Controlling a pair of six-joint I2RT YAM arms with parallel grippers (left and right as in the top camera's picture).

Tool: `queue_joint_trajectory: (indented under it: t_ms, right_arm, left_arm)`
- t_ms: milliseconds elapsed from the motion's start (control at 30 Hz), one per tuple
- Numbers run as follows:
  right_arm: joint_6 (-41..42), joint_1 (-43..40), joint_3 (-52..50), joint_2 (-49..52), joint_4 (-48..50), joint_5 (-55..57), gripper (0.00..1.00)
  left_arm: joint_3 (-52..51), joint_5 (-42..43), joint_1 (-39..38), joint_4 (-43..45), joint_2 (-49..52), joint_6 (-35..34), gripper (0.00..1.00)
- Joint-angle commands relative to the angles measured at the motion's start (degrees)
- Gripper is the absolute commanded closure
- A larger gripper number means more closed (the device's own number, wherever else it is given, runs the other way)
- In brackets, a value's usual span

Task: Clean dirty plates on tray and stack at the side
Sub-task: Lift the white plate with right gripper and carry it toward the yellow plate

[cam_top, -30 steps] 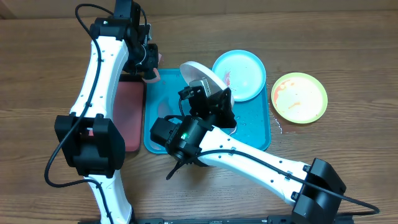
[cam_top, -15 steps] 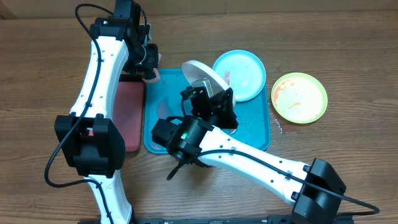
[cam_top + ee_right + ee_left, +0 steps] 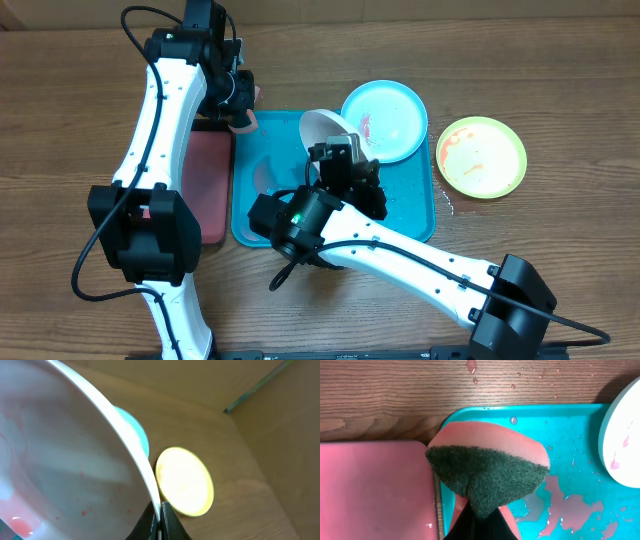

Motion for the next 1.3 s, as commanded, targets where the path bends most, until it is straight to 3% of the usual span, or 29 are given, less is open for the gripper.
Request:
queue_joint_trajectory:
  t_ms: [0, 367, 600, 767, 1000, 1267]
  right_arm:
    - [2.6, -1.9, 1.0, -2.1, 0.9, -7.6, 0.96]
    - [-21.0, -11.4, 1.0, -2.1, 14.1, -34.2, 0.96]
    - [-34.9, -23.6, 1.0, -2.8, 19.2, -59.2, 0.96]
    - [-40.3, -33.1, 1.0, -3.7, 21.5, -71.5, 0.96]
    - [-43.6, -53.2, 1.0, -4.0, 22.1, -80.1, 0.96]
    - [-43.9, -73.4, 0.0, -4.0, 22.1, -75.3, 0.96]
  left_arm:
    - [1.0, -0.4, -0.4, -0.2, 0.0, -0.8, 0.96]
    - [1.0, -0.4, -0.4, -0.2, 0.0, -0.8, 0.96]
    - [1.0, -0.4, -0.4, -0.2, 0.0, -0.7, 0.96]
    - [1.0, -0.4, -0.4, -0.2, 0.0, -0.8, 0.96]
    - [1.0, -0.3, -0.4, -0.2, 0.0, -0.8, 0.96]
    - [1.0, -0.3, -0.4, -0.3, 0.0, -0.8, 0.96]
